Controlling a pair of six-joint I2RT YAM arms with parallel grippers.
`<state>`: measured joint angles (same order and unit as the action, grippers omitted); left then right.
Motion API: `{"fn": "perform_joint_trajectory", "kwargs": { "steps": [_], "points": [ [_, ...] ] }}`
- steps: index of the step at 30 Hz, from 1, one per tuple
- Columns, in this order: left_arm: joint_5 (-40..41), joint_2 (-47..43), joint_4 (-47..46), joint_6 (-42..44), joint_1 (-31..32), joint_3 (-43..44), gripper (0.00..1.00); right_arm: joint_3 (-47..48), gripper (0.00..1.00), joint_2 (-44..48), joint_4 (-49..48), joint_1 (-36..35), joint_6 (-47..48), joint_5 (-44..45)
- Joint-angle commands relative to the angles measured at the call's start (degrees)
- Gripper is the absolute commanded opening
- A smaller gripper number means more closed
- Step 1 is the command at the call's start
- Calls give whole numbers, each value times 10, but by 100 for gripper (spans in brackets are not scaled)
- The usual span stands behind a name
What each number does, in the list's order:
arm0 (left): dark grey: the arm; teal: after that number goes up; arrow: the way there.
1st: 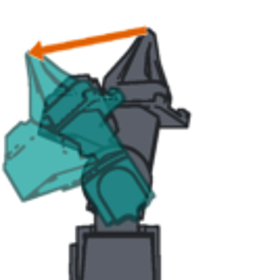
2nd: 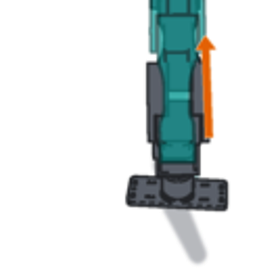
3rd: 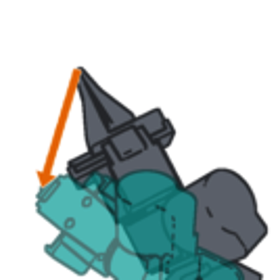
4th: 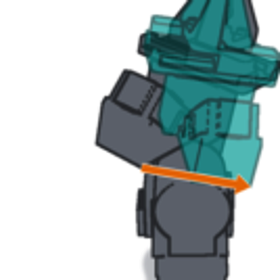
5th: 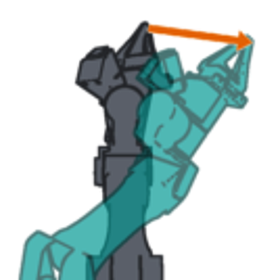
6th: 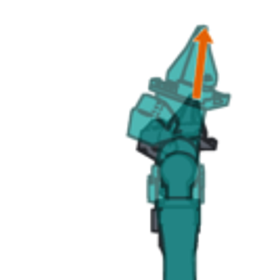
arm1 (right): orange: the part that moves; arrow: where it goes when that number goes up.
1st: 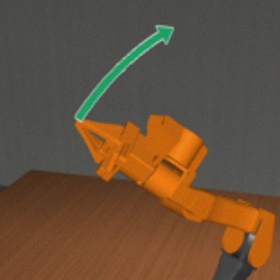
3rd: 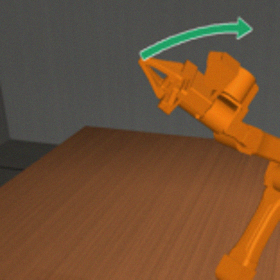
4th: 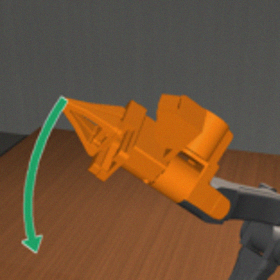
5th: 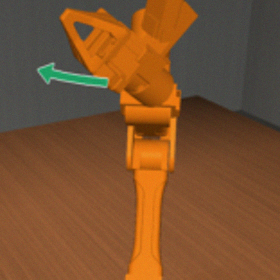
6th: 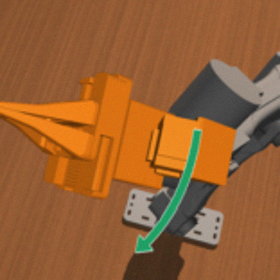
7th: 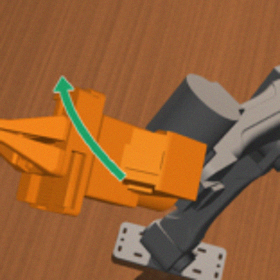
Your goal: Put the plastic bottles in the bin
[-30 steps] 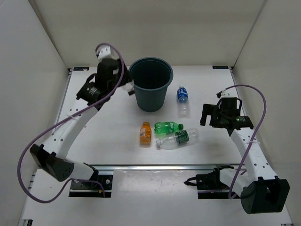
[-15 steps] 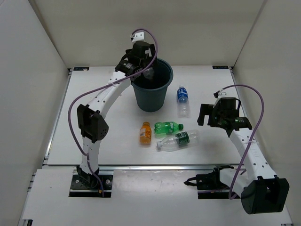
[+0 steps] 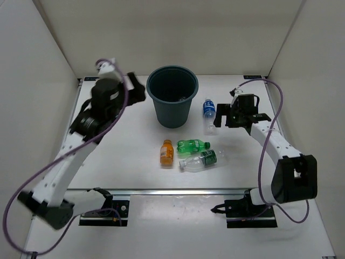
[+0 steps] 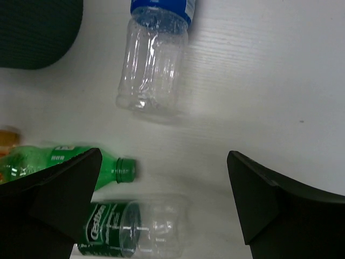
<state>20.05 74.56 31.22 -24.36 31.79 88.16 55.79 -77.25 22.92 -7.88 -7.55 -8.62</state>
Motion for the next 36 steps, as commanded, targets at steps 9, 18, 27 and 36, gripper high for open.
{"fn": "perform_joint_trajectory", "kwargs": {
  "steps": [9,18,27,36],
  "points": [
    [-63,-313,149,-154,-86,-373,98,134,99,-182,-105,-33,28,35],
    [-100,-356,177,-212,-75,-454,98,151,87,-273,-146,-38,16,33],
    [-82,-362,186,-211,-84,-448,98,139,34,-237,-163,-40,10,80],
    [-119,-337,140,-192,-91,-477,99,272,28,-126,-43,-40,87,55]
  ]
}}
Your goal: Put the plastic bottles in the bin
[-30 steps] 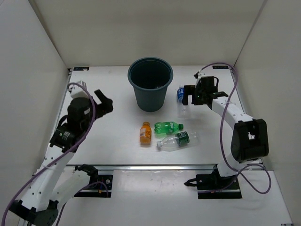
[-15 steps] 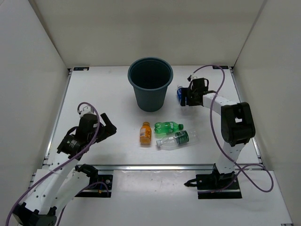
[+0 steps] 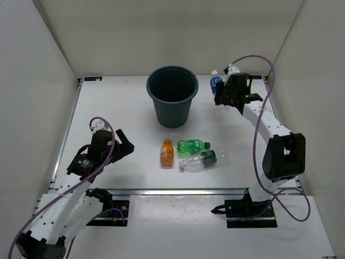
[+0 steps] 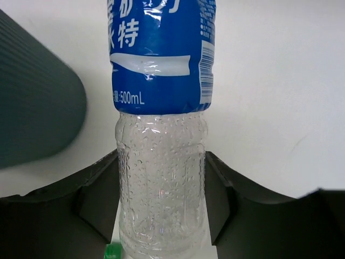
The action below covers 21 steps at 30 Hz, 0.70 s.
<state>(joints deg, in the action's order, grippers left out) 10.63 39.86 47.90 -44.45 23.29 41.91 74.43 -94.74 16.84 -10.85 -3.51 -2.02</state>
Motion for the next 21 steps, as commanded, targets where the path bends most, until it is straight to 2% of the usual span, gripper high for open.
{"fn": "perform_joint_trajectory", "kwargs": {
  "steps": [1,7,11,14,16,18,19,20,21],
  "points": [
    [-39,21,-36,14,-10,-17,98,121,29,48,27,-31,60,2],
    [-40,50,-61,23,3,-23,98,223,31,26,22,-141,89,2],
    [-40,63,-55,44,-9,-11,99,271,31,-19,9,-181,67,-60],
    [-24,64,-47,41,-3,-18,98,298,34,-61,12,-205,62,-59],
    [-31,61,-57,40,-6,-20,99,315,40,-89,13,-212,66,-59],
    [-49,66,-67,43,-8,-23,99,356,53,-119,27,-212,64,-63],
    [-47,76,-71,43,-4,-22,99,380,53,-120,43,-209,62,-62],
    [-48,80,-70,43,-1,-17,98,391,58,-132,57,-208,65,-62],
    [-45,90,-73,49,9,-9,99,404,66,-133,60,-208,63,-55]
  ]
}}
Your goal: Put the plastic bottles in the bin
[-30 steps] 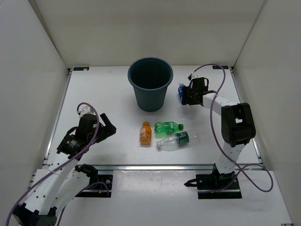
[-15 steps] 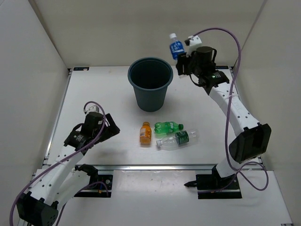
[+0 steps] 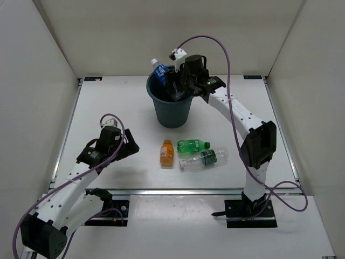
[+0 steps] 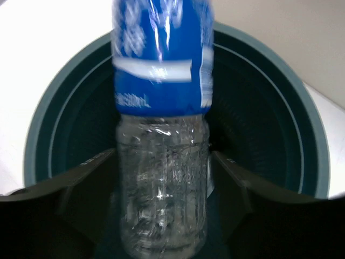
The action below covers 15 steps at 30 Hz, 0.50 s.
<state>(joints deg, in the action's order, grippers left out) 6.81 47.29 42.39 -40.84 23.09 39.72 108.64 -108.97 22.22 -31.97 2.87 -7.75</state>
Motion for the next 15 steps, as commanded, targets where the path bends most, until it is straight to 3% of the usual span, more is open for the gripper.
{"fn": "perform_joint_trajectory", "kwargs": {
  "steps": [1,5,9,12,15],
  "points": [
    [-1,29,-23,18,22,18,99,66,72,16,13,2,8,7],
    [0,66,-35,25,50,47,99,28,99,73,-3,6,17,30],
    [8,113,-59,16,84,82,99,-48,99,153,26,29,0,75],
    [0,166,-87,20,111,105,98,-126,99,222,68,74,-50,131],
    [1,248,-95,32,149,150,99,-238,99,293,91,149,-101,125]
  ]
}}
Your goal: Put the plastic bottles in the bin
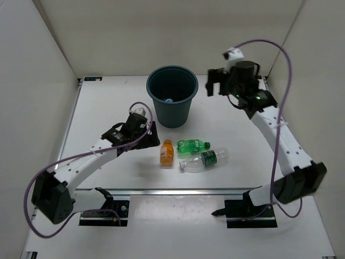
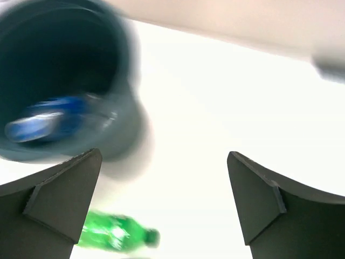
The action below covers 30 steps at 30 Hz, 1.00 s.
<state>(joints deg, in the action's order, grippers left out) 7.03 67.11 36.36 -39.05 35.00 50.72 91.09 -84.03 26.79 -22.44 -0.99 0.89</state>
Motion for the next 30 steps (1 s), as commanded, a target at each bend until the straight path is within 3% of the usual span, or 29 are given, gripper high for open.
{"fn": "perform_joint_trajectory", "kwargs": {
  "steps": [1,6,10,22,27,30],
  "points": [
    [1,63,-42,18,32,57,99,-106,99,74,64,90,-84,29],
    [-8,176,-48,47,62,110,99,-259,99,163,99,256,-111,-4],
    [4,238,-46,55,88,136,99,-332,99,210,108,305,-108,-28],
    [-32,275,-106,50,92,69,87,-396,99,257,116,309,-110,-35],
    [-18,259,-90,47,86,61,70,-406,99,274,123,302,-112,-33],
    [-11,200,-62,58,77,68,58,-421,99,295,128,287,-115,-32]
  ]
}}
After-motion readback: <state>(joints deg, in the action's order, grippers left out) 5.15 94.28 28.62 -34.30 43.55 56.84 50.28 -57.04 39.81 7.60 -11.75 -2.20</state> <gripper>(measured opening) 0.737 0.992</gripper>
